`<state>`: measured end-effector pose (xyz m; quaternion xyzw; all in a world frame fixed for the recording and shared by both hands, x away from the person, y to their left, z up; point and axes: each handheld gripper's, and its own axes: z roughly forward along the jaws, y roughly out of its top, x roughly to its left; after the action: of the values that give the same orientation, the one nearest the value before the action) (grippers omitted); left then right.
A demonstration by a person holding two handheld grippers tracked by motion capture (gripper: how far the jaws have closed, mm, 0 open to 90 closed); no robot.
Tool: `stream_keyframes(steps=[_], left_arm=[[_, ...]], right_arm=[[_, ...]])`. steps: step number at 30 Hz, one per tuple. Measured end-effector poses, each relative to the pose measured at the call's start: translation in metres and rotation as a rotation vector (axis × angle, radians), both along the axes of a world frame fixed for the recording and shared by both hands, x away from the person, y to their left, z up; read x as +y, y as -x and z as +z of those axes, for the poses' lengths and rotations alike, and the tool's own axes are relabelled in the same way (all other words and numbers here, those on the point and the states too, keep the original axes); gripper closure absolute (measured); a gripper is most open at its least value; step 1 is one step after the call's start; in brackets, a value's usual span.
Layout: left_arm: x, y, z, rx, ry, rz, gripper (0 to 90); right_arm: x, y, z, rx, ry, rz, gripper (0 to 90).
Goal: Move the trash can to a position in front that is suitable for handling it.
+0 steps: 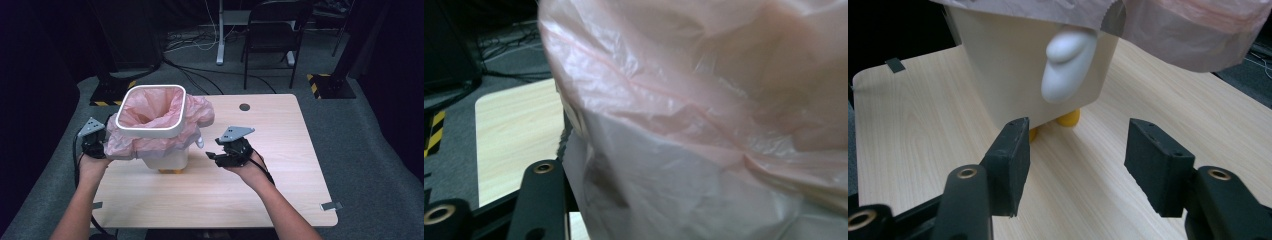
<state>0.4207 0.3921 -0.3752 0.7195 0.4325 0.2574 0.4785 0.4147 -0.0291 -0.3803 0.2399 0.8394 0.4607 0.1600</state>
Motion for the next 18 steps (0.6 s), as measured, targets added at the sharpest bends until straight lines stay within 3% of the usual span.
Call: stream_keyframes(steps=[4, 10, 15, 18], left_arm=[[0.0, 0.0, 0.001, 0.003, 0.0, -0.011, 47.3], [-0.005, -0.003, -0.002, 0.023, -0.037, -0.026, 64.7], [-0.004, -0.004, -0.001, 0.032, -0.038, -0.03, 64.7], [-0.004, -0.007, -0.002, 0.051, -0.049, -0.023, 58.5]], right_arm=[[0.005, -0.004, 0.0, 0.001, -0.007, -0.002, 39.8], [0.008, -0.009, 0.001, 0.011, -0.017, -0.002, 39.8], [0.009, -0.011, 0.002, 0.016, -0.026, -0.002, 40.0], [0.012, -0.014, 0.004, 0.015, -0.033, -0.001, 40.0]])
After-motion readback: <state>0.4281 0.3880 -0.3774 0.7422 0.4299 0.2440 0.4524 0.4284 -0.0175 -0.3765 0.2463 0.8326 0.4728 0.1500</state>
